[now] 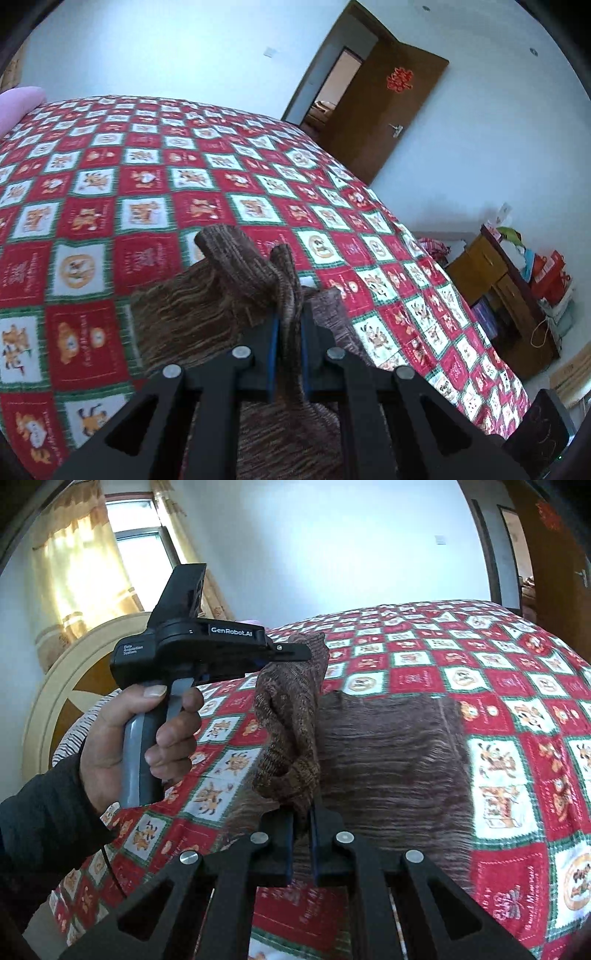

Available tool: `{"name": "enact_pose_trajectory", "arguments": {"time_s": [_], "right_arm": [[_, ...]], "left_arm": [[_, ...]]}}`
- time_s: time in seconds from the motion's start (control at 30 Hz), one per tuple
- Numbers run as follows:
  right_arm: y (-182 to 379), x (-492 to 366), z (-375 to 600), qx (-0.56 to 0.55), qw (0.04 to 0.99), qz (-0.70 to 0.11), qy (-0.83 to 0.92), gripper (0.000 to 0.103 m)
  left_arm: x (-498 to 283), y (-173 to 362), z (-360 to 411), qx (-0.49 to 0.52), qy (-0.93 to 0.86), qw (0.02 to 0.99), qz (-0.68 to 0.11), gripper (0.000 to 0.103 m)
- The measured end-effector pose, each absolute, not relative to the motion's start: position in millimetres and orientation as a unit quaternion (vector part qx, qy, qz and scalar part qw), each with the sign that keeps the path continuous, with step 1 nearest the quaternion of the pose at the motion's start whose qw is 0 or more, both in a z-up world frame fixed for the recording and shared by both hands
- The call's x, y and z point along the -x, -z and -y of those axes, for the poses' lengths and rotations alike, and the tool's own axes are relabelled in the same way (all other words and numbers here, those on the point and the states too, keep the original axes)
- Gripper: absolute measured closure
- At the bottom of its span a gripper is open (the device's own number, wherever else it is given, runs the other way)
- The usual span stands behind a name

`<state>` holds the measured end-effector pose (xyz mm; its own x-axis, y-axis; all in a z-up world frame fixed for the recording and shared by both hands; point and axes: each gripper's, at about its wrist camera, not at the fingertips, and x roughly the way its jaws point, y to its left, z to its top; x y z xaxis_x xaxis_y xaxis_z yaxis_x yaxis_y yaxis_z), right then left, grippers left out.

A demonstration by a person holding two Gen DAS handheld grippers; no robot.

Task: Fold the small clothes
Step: 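Lift the folded sweater with both tools and fold it over again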

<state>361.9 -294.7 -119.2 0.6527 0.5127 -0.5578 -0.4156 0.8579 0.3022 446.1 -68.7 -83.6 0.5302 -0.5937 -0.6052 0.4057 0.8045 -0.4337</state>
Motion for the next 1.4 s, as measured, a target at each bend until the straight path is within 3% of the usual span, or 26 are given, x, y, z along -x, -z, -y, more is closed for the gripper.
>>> {"name": "enact_pose_trajectory", "arguments": {"time_s": [0.4,0.73,0.87,0.93,1.03,1.1,1.33,1.4], "right_arm": [[136,-364,345,-0.090,0.905,-0.356,-0.216,0.099],[185,-370,385,-0.168,0.873,-0.414,-0.198,0.099],[194,-371,392,-0.181,0.866,-0.421,-0.197,0.099],[198,-372,394,-0.192,0.859,-0.428,-0.204,0.099],[200,-372,396,-0.194,0.858,-0.429,-0.205,0.099],[200,-372,398,-0.197,0.857,-0.430,-0.205,0.099],[192,-354,398,-0.176,0.866,-0.424,-0.196,0.097],[179,-348,397,-0.143,0.884,-0.412,-0.169,0.085]], "left_arm": [[-462,105,141,0.070,0.305,0.855,-0.413,0.093],[-460,129,200,-0.007,0.304,0.853,-0.424,0.094],[-456,131,212,-0.030,0.282,0.860,-0.424,0.089],[-443,124,212,-0.048,0.286,0.865,-0.408,0.085],[-418,113,200,-0.076,0.277,0.883,-0.370,0.056],[-399,106,183,-0.089,0.270,0.898,-0.336,0.031],[-373,120,114,-0.096,0.210,0.920,-0.317,0.013],[-374,133,100,-0.085,0.201,0.919,-0.330,0.013]]}}
